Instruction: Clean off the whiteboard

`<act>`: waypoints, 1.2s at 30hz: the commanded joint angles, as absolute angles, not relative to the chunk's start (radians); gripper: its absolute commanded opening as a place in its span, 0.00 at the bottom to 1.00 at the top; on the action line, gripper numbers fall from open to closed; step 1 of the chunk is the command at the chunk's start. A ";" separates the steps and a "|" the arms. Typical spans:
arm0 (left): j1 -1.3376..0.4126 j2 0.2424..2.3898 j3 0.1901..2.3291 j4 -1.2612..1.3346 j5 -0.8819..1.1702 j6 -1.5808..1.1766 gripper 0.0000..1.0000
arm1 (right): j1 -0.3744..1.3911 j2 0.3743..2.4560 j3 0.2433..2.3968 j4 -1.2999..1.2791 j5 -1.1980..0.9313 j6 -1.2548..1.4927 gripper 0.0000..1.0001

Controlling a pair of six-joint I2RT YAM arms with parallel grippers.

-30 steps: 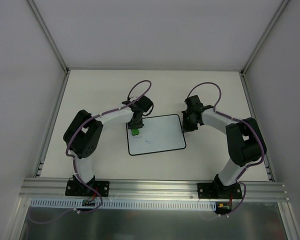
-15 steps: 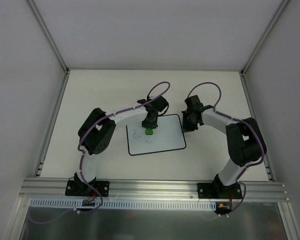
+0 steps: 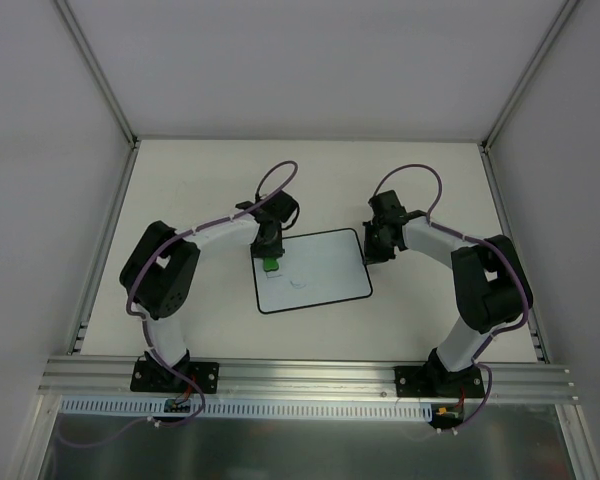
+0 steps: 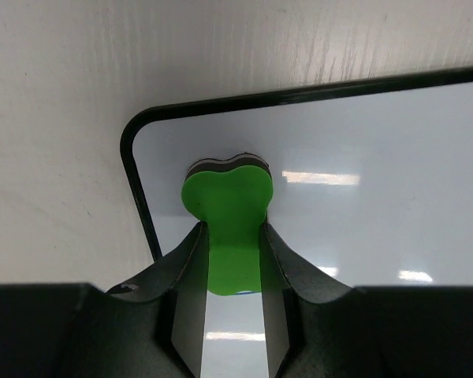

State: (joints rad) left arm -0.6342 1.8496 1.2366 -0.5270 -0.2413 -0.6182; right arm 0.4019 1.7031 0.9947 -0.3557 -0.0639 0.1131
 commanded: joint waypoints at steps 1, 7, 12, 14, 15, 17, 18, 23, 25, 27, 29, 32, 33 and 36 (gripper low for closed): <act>-0.693 1.846 1.141 -0.666 -0.176 -0.626 0.00 | 0.408 1.738 0.979 -0.388 -0.020 0.118 0.00; -0.785 1.789 1.066 -0.666 -0.098 -0.676 0.00 | 0.408 1.736 0.979 -0.388 -0.020 0.117 0.00; -0.824 1.750 1.026 -0.664 -0.078 -0.703 0.00 | 0.408 1.738 0.979 -0.388 -0.020 0.118 0.00; -0.828 1.747 1.022 -0.666 -0.077 -0.704 0.00 | 0.408 1.738 0.979 -0.387 -0.018 0.118 0.00; -0.827 1.747 1.017 -0.666 -0.090 -0.704 0.00 | 0.408 1.738 0.979 -0.387 -0.018 0.118 0.00; -0.812 1.741 1.005 -0.670 -0.136 -0.698 0.00 | 0.408 1.738 0.980 -0.387 -0.017 0.118 0.00; -0.793 1.737 0.999 -0.669 -0.149 -0.696 0.00 | 0.408 1.738 0.979 -0.387 -0.018 0.118 0.00; -0.664 1.720 1.023 -0.670 -0.213 -0.628 0.00 | 0.408 1.738 0.982 -0.385 -0.014 0.121 0.00; -0.643 1.733 1.052 -0.669 -0.224 -0.615 0.00 | 0.408 1.744 0.988 -0.387 -0.009 0.123 0.00; -0.620 1.773 1.109 -0.669 -0.232 -0.591 0.00 | 0.408 1.743 0.988 -0.385 -0.006 0.130 0.00; -0.609 1.821 1.170 -0.667 -0.235 -0.572 0.00 | 0.408 1.743 0.988 -0.385 -0.006 0.133 0.00; -0.609 1.864 1.221 -0.666 -0.242 -0.561 0.00 | 0.408 1.741 0.986 -0.385 -0.006 0.140 0.00; -0.609 1.865 1.239 -0.666 -0.242 -0.560 0.00 | 0.408 1.740 0.988 -0.385 -0.006 0.143 0.00; -0.635 1.839 1.244 -0.666 -0.224 -0.563 0.00 | 0.408 1.733 0.985 -0.385 0.030 0.146 0.00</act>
State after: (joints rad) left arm -0.6224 1.8263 1.2335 -0.6491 -0.2016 -0.5831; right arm 0.4057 1.7050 0.9947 -0.3508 -0.0532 0.1326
